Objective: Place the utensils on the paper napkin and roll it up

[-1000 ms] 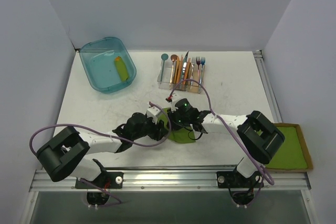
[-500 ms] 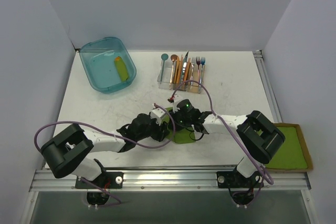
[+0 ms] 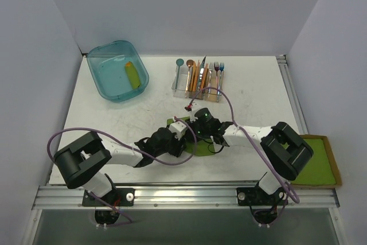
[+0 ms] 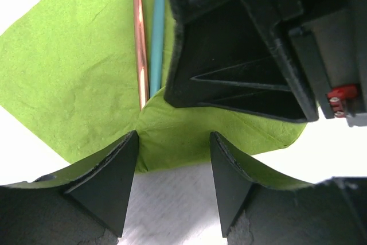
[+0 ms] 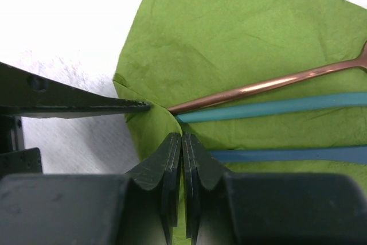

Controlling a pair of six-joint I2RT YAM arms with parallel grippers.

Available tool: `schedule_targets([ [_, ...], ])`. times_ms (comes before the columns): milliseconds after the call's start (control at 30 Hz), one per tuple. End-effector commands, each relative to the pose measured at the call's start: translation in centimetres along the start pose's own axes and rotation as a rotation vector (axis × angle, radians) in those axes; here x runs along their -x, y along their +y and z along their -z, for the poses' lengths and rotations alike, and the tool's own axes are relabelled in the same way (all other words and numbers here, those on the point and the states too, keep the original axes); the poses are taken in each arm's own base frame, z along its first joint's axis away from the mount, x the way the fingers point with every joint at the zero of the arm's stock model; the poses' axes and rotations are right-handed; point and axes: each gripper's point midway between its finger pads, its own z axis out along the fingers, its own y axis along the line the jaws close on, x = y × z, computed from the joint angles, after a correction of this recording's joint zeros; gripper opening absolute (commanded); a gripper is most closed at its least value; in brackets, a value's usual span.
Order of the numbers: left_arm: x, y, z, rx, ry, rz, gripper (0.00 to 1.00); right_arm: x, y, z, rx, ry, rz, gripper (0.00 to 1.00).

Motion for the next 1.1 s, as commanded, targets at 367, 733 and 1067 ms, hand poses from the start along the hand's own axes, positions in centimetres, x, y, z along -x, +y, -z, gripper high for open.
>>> schedule_targets([
  [367,0.1,-0.7,-0.8,0.027,-0.009,-0.021,0.62,2.2,-2.8,5.1,-0.193,-0.089,-0.18,0.35],
  [733,0.2,-1.0,-0.8,0.013,-0.02,-0.015,0.62,-4.2,-6.6,9.8,-0.498,-0.035,-0.61,0.48],
  [1067,0.5,-1.2,-0.8,0.004,-0.029,-0.018,0.62,-7.5,-7.2,10.2,-0.575,-0.009,-0.765,0.45],
])
